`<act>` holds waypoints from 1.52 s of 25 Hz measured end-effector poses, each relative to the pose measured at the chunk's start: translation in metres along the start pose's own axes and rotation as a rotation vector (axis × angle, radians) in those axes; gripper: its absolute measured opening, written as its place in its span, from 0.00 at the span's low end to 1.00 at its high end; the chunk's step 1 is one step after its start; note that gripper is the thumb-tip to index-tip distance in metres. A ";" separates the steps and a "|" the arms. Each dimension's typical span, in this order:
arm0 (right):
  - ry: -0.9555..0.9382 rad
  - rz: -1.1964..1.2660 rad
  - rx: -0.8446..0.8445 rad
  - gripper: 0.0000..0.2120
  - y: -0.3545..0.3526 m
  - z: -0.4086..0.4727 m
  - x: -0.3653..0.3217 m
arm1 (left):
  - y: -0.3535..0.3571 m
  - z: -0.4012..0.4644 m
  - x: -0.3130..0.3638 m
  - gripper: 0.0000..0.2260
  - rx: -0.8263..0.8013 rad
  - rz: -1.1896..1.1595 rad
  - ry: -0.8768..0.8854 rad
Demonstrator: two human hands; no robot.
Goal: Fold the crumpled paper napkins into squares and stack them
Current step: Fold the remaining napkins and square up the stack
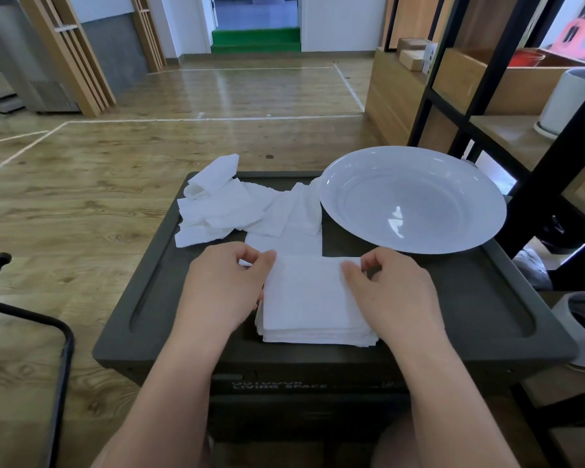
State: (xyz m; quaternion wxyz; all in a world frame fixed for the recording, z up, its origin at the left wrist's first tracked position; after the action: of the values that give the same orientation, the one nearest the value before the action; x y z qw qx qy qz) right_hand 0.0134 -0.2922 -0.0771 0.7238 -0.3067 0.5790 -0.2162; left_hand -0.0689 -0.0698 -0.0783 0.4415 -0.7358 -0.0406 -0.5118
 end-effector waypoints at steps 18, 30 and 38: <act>-0.337 0.032 -0.540 0.31 0.032 -0.009 -0.024 | 0.038 -0.020 0.014 0.26 -0.623 0.188 0.348; -0.331 0.082 -0.457 0.25 0.022 -0.012 -0.028 | 0.005 0.019 0.002 0.11 0.006 0.357 0.369; -0.333 0.238 -0.163 0.14 -0.007 -0.010 -0.042 | -0.027 -0.003 0.034 0.02 0.223 0.169 0.457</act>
State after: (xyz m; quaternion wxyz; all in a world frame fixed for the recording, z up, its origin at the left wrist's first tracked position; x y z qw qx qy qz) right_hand -0.0063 -0.2710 -0.0441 0.8028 -0.3253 0.4990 -0.0283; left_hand -0.0690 -0.0682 -0.0350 0.5588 -0.5486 0.0658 -0.6184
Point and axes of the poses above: each hand's wrist, its own z-axis towards the middle knuckle, its own y-axis out of the palm, x = y × z, the point moved 9 cm from there along z, towards the middle knuckle, and after that the axes turned 6 degrees about -y, right-handed, at the moved point
